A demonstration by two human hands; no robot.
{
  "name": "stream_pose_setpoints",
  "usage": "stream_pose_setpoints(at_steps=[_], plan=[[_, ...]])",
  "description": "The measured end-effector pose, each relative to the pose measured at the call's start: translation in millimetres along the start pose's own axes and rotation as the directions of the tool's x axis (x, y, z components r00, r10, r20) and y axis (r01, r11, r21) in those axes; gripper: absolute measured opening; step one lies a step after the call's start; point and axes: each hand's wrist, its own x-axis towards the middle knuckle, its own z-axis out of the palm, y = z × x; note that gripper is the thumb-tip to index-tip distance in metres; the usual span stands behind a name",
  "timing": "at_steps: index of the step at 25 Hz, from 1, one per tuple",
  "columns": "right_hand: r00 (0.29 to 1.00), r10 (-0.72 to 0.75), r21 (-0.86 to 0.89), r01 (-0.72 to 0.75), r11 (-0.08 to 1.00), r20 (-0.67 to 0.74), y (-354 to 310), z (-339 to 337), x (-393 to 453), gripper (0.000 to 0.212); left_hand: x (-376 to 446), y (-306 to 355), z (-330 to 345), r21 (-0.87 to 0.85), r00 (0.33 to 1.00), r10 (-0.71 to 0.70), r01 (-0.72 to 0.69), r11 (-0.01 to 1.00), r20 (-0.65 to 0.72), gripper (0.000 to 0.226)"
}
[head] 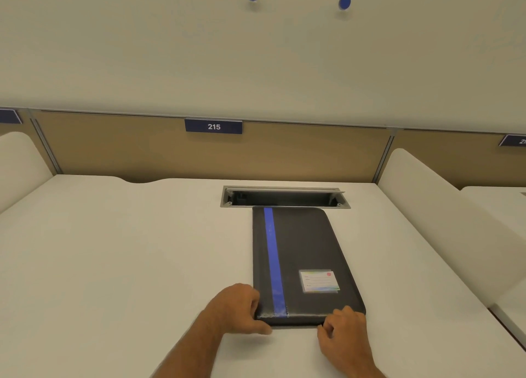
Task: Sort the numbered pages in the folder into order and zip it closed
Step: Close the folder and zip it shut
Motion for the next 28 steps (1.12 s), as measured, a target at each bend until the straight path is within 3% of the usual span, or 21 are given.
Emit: stream_pose_setpoints(at_steps=[2,4,8,15,19,22,28], plan=[[1.000,0.014,0.003,-0.014,1.000,-0.011,0,1,1,0.069,10,20,2,0.234,0.986,0.124,-0.094,0.968,-0.115,0.058],[1.000,0.002,-0.004,-0.003,1.000,-0.014,1,0,2,0.066,22,46,12,0.337,0.963,0.222,-0.162,0.928,-0.150,0.060],[1.000,-0.018,-0.050,0.017,0.999,-0.012,6,0,3,0.043,40,88,31,0.334,0.972,0.235,-0.217,0.917,-0.014,0.066],[0.999,0.009,-0.056,-0.012,0.998,-0.049,18,-4,-2,0.041,53,87,37,0.380,0.974,0.202,-0.226,0.897,0.102,0.052],[0.992,0.121,0.021,-0.120,0.992,-0.038,43,-18,-5,0.054,55,83,39,0.384,0.966,0.233,-0.258,0.887,0.110,0.053],[0.964,0.265,0.044,-0.263,0.964,-0.037,67,-29,-1,0.047,55,81,39,0.396,0.962,0.246,-0.273,0.876,0.120,0.053],[0.936,0.351,-0.010,-0.351,0.936,-0.012,87,-46,13,0.028,57,81,36,0.424,0.954,0.260,-0.299,0.855,0.149,0.048]])
